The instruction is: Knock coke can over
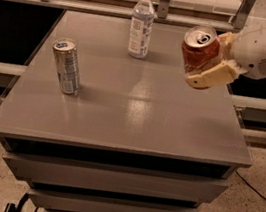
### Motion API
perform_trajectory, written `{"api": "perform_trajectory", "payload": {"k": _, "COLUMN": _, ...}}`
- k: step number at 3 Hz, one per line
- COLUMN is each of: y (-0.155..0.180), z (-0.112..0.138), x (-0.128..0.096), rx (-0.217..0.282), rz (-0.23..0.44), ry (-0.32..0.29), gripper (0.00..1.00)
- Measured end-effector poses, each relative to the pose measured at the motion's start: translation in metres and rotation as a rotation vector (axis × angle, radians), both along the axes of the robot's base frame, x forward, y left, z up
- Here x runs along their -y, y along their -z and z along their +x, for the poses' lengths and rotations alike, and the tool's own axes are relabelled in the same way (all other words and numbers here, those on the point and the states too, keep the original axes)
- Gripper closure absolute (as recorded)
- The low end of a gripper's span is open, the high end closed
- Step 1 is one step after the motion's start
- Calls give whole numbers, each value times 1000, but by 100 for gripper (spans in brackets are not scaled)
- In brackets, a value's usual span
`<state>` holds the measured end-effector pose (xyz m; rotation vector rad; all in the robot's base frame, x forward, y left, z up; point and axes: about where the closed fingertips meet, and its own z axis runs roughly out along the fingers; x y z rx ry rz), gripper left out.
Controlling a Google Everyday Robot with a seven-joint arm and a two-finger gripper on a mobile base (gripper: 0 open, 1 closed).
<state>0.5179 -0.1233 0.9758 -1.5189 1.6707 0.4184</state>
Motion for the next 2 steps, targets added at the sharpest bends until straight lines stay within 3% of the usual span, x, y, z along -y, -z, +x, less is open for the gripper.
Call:
{"api": "perform_trajectory", "payload": {"k": 1, "y": -4, "z": -6, "x": -26, "rx": 45, "rz": -192, "ry": 36, "gripper": 100}}
{"api": "perform_trajectory", "payload": {"k": 2, "y": 30, "z": -10, "x": -35, "rx": 26, "rz": -364, "ry": 66, "gripper": 100}}
